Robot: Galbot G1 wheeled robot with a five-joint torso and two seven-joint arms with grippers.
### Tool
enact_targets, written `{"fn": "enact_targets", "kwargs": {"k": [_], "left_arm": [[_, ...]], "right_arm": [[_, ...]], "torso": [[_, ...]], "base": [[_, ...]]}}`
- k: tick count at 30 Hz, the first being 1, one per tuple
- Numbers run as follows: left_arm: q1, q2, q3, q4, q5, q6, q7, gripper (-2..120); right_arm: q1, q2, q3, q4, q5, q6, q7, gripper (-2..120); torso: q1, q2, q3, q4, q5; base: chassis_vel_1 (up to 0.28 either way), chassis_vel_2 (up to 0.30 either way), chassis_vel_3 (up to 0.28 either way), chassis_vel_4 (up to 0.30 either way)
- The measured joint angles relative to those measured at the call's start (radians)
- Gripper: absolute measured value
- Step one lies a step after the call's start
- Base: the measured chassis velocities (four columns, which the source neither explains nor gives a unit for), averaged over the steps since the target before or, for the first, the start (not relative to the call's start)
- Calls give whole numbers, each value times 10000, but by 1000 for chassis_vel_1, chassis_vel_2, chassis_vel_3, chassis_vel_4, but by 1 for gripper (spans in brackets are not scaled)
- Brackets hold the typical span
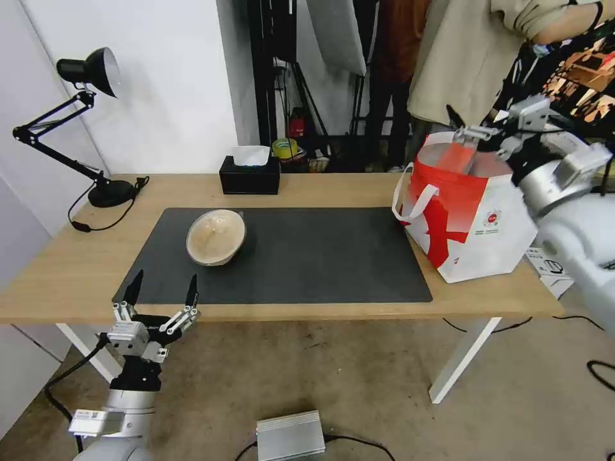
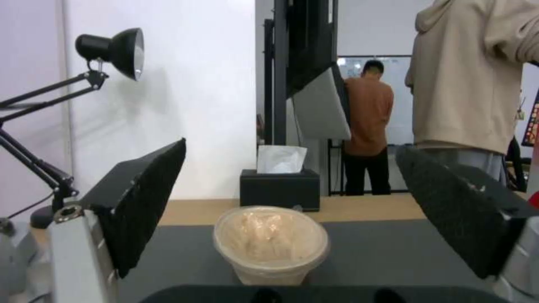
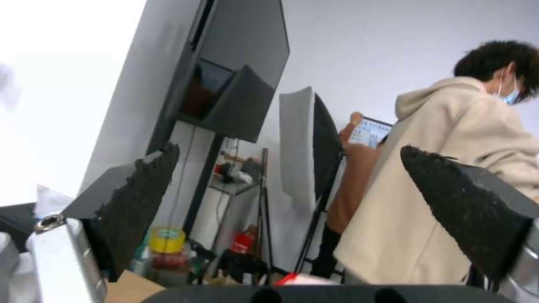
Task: Pick up the trash from the table and place it into the takeout bag.
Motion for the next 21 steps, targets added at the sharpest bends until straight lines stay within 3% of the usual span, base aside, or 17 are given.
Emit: {"fn": "enact_targets", "kwargs": {"k": [21], "left_arm": [[-6, -203, 11, -231, 179, -59, -230, 100]], "right_arm": [[-3545, 1490, 1383, 1237, -1585, 771, 99, 100]], "torso": [[0, 0, 1, -1, 2]], "base": [[0, 0, 0, 0]]}}
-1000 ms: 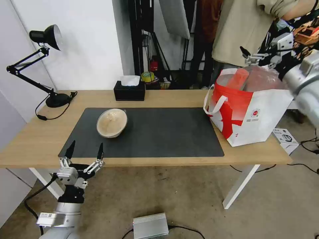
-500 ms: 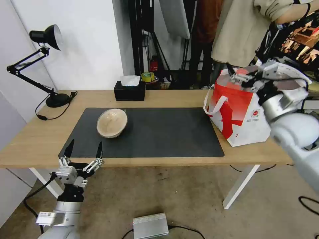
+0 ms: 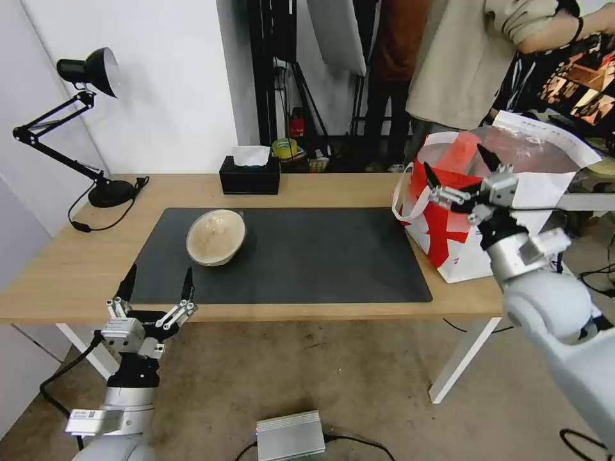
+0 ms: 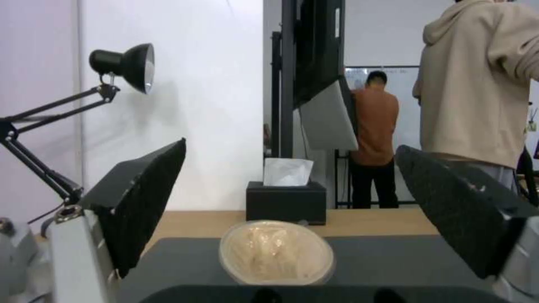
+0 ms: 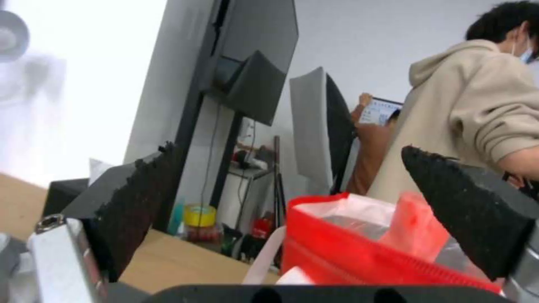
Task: Pick up the trash from the table and place it into the takeout bag.
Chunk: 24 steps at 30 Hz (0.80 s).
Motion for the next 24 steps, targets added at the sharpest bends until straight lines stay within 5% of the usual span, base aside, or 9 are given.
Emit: {"fn": "enact_targets", "kwargs": {"k": [24], "left_arm": [[116, -226, 19, -97, 183, -61, 1, 100]], "right_arm": [[-1809, 1069, 735, 606, -1539, 460, -417, 100]], "torso": [[0, 1, 0, 1, -1]], "base": [[0, 0, 0, 0]]}}
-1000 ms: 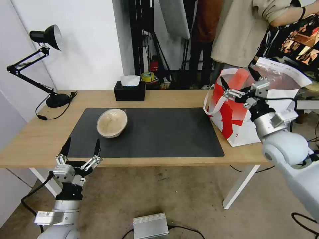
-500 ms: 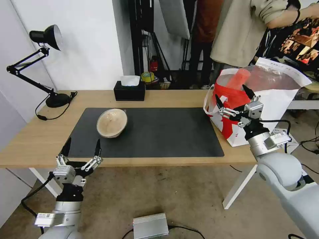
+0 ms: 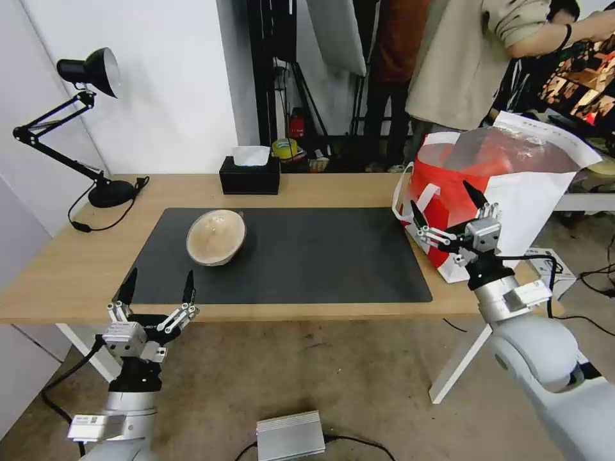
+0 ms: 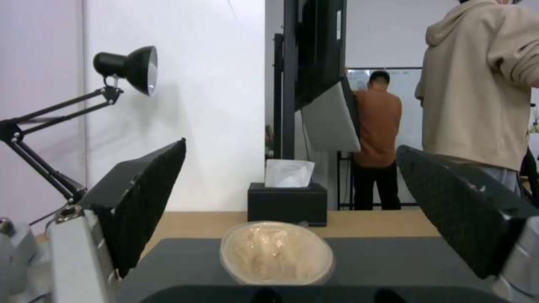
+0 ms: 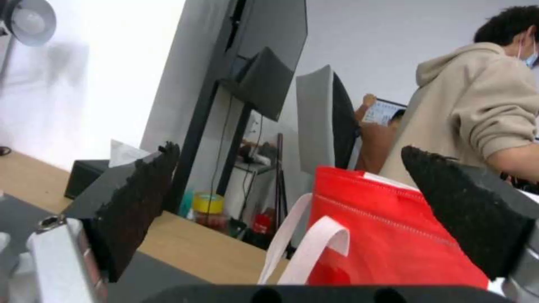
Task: Pick up the trash from the table and place it into the takeout bag.
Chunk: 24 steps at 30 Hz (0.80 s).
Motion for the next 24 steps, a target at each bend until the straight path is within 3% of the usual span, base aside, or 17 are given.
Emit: {"fn": "enact_targets", "kwargs": {"k": [24], "left_arm": [[-25, 40, -44, -63, 10, 6, 0, 100]], "right_arm": [[-1257, 628, 240, 742, -762, -82, -281, 100]], "torso": [[0, 0, 0, 0, 1]], "base": [[0, 0, 0, 0]]}}
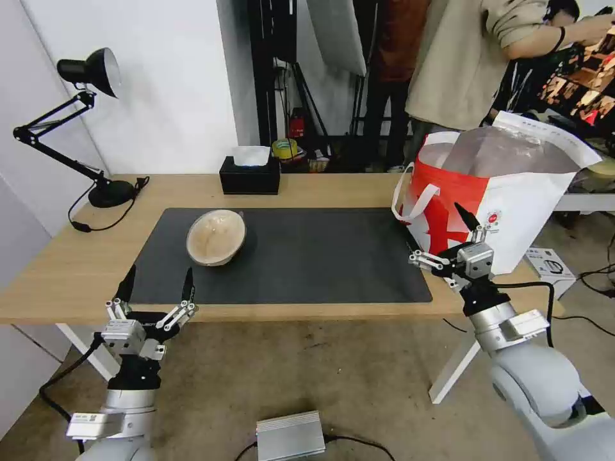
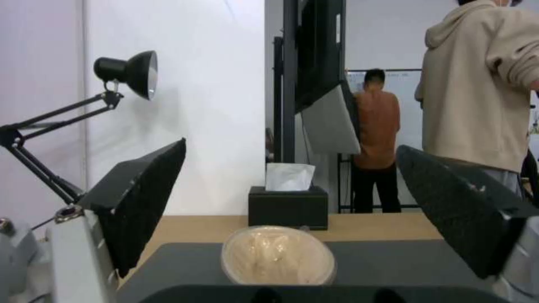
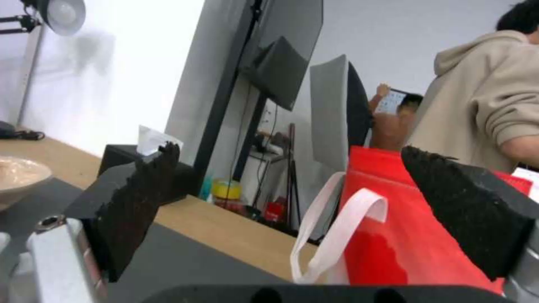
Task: Pick up the trash from the table and place it into the takeout bag.
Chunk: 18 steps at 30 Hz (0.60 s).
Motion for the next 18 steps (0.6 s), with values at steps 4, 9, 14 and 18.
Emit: {"fn": "enact_targets", "kwargs": {"k": [4, 9, 14, 18], "left_arm": [[14, 12, -1, -41, 0, 4, 0, 100], [16, 17, 6, -51, 0, 10, 1, 100], [9, 36, 3, -50, -4, 11, 2, 100], [7, 38, 1, -34, -7, 11, 2, 100]], "right_arm": [[-227, 90, 76, 124, -77, -6, -15, 100], [-535, 173, 218, 314, -115, -27, -22, 100], [-796, 411, 286, 442, -263, -171, 3, 100], [-1090, 699, 292, 512, -447, -191, 2, 100]], "torso": [[0, 0, 0, 0, 0], [0, 0, 0, 0, 0], [0, 0, 0, 0, 0], [0, 0, 0, 0, 0]], "base": [[0, 0, 0, 0], [0, 0, 0, 0], [0, 0, 0, 0], [0, 0, 0, 0]]}}
